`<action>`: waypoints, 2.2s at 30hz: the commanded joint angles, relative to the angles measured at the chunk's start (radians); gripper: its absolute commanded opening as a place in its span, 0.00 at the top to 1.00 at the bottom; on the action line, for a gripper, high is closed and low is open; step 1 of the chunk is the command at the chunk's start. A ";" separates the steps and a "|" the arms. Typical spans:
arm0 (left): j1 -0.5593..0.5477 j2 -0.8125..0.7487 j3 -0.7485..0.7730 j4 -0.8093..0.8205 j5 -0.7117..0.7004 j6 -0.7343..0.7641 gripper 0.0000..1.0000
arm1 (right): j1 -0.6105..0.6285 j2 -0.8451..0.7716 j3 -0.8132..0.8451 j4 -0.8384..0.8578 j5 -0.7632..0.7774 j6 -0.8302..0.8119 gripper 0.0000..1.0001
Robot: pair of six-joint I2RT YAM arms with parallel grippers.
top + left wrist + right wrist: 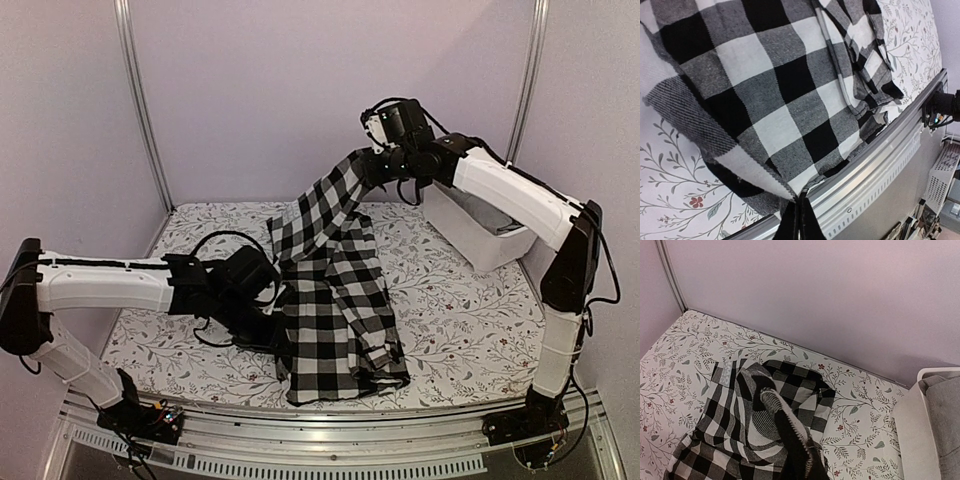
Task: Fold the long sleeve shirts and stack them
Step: Fold the 1/3-folded shirt at the center of the board, then move the rectangle-folded shirt to the center of the board.
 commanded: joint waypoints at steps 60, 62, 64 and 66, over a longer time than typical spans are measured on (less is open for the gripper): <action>0.464 0.576 0.599 0.239 0.139 0.228 0.70 | -0.030 -0.199 -0.188 -0.040 0.002 0.096 1.00; 0.484 0.653 0.683 0.259 0.151 0.227 0.71 | -0.031 -0.189 -0.182 -0.035 0.001 0.096 1.00; 0.503 0.729 0.756 0.254 0.142 0.226 0.73 | -0.030 -0.179 -0.174 -0.031 0.002 0.095 1.00; 0.517 0.786 0.815 0.227 0.089 0.229 0.74 | -0.030 -0.167 -0.156 -0.044 -0.004 0.096 1.00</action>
